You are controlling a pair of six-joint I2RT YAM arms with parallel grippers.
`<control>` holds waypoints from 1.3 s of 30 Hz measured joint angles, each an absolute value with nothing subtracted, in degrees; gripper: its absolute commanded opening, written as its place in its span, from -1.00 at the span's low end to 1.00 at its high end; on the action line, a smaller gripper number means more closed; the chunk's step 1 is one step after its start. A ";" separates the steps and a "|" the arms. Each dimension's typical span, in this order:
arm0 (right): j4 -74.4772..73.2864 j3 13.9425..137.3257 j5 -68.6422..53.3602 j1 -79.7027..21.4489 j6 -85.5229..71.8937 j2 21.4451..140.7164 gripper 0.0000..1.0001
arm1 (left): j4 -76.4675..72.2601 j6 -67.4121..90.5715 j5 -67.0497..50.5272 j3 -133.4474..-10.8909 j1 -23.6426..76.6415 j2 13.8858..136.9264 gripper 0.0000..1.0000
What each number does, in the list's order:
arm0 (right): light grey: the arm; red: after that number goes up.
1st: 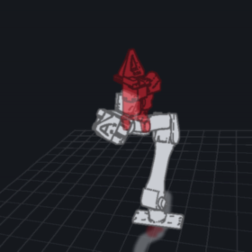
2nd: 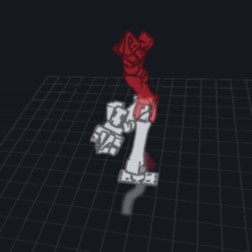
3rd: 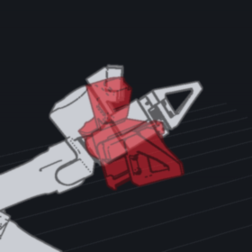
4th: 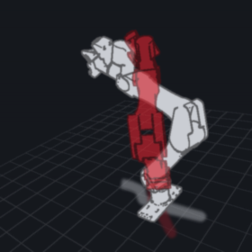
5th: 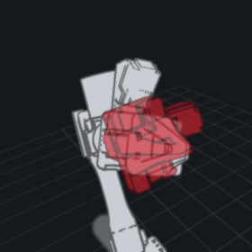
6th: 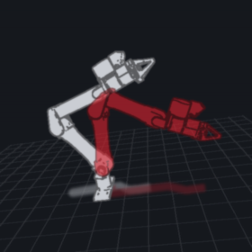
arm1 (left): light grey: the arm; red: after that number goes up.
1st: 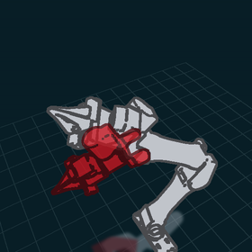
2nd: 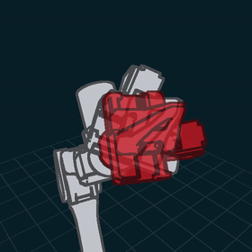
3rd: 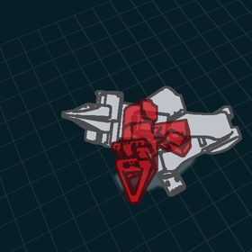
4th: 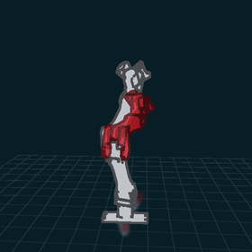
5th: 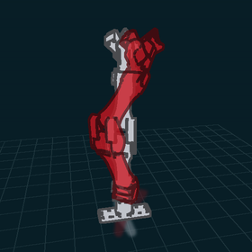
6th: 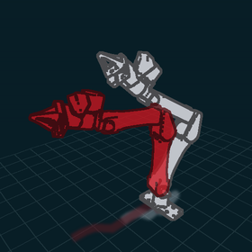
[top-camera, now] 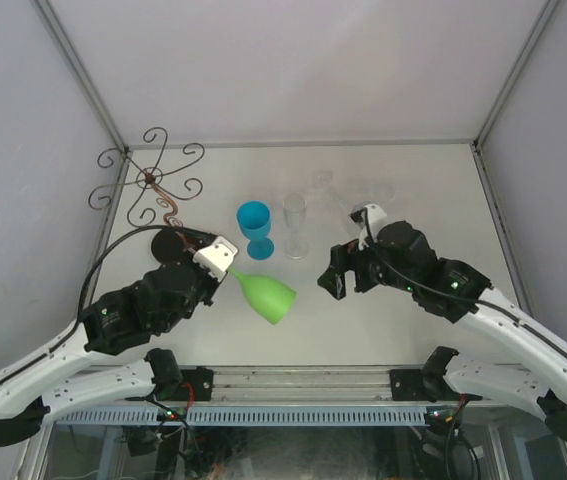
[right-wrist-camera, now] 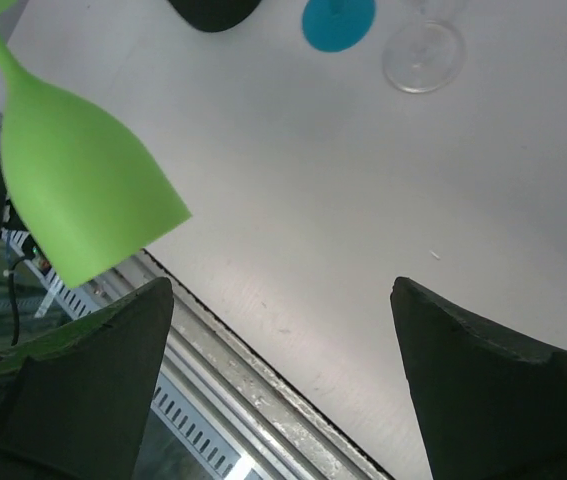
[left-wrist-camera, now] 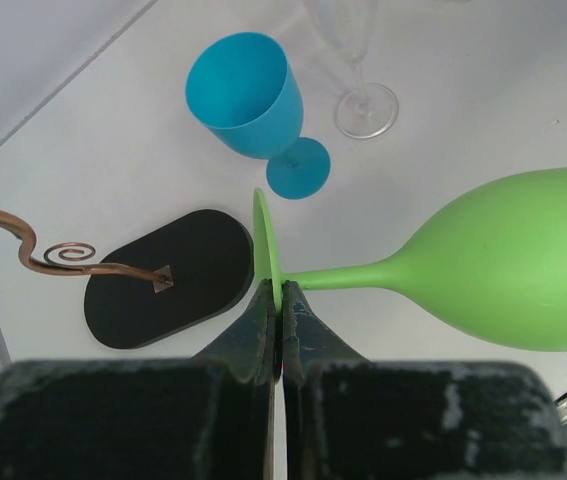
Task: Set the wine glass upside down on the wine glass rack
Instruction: Turn the wine glass upside down at the wine rack.
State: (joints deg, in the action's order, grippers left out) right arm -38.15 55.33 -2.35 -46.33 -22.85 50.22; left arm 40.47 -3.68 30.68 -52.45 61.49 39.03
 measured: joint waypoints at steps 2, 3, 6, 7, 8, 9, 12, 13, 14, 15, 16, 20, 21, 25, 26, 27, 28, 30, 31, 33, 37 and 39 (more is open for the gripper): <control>-36.91 56.25 -2.85 -48.40 -22.83 53.04 0.77 | 40.45 -3.88 30.28 -52.42 61.49 39.53 -0.99; -36.12 56.99 -2.94 -49.93 -22.83 54.81 0.75 | 40.45 -4.08 30.02 -52.42 61.49 39.88 -0.99; -33.93 58.26 -2.90 -52.73 -22.81 57.93 0.82 | 40.45 -4.12 29.58 -52.45 61.49 40.42 -0.99; -33.08 58.74 -3.03 -53.54 -22.83 58.94 0.88 | 40.45 -4.12 29.41 -52.42 61.49 40.69 -1.00; -32.05 59.18 -3.22 -54.06 -22.83 59.88 0.91 | 40.45 -4.14 29.32 -52.42 61.49 40.91 -1.00; -31.48 59.72 -3.51 -54.35 -22.90 60.80 0.94 | 40.45 -4.12 29.23 -52.42 61.49 40.93 -0.99; -29.45 61.65 -4.01 -54.87 -22.94 63.66 0.98 | 40.42 -4.12 29.17 -52.42 61.49 41.50 -1.00; -29.06 62.22 -3.92 -54.92 -22.98 64.42 0.99 | 40.42 -4.12 29.17 -52.42 61.49 41.60 -0.99; -29.06 62.72 -3.49 -54.89 -23.20 65.06 1.00 | 40.45 -4.10 29.17 -52.42 61.49 41.63 -1.00; -29.19 63.26 -2.81 -54.89 -23.46 65.65 1.00 | 40.42 -4.10 29.17 -52.42 61.49 41.63 -1.00; -29.50 63.77 -1.87 -54.87 -23.81 66.13 1.00 | 40.42 -4.08 29.21 -52.42 61.49 41.58 -1.00; -32.08 65.21 2.94 -54.19 -25.82 66.94 1.00 | 40.45 -3.31 30.02 -52.45 61.49 41.63 -1.00; -33.15 65.32 4.56 -53.93 -26.44 66.92 1.00 | 40.53 -2.90 30.26 -52.53 61.49 41.78 -1.00; -36.56 65.32 6.33 -51.81 -28.32 66.87 1.00 | 41.63 -0.84 30.85 -54.46 61.49 43.86 -0.99; -37.47 65.32 5.43 -50.48 -28.82 66.87 1.00 | 41.80 -0.19 30.98 -55.02 61.49 44.42 -0.99; -38.26 65.32 4.19 -48.86 -29.32 66.83 1.00 | 41.93 0.54 31.22 -55.46 61.49 45.01 -0.99; -38.92 65.32 2.55 -46.78 -29.67 66.81 1.00 | 42.41 1.63 31.73 -56.03 61.49 45.87 -1.00; -39.79 65.30 -1.02 -42.83 -29.93 66.65 1.00 | 43.42 3.92 33.26 -57.12 61.49 47.31 -1.00; -39.99 65.21 -2.70 -41.10 -30.00 66.39 1.00 | 43.75 4.73 33.89 -57.43 61.49 47.72 -1.00; -39.53 64.31 -4.54 -38.68 -30.02 65.21 1.00 | 44.29 6.31 34.98 -57.56 61.49 47.99 -0.99; -38.79 61.49 -6.61 -37.91 -29.74 61.32 1.00 | 44.23 7.07 35.55 -57.54 61.49 46.65 -1.00; -38.54 60.95 -6.98 -37.95 -29.52 59.94 1.00 | 44.18 7.05 35.57 -57.54 61.49 45.47 -1.00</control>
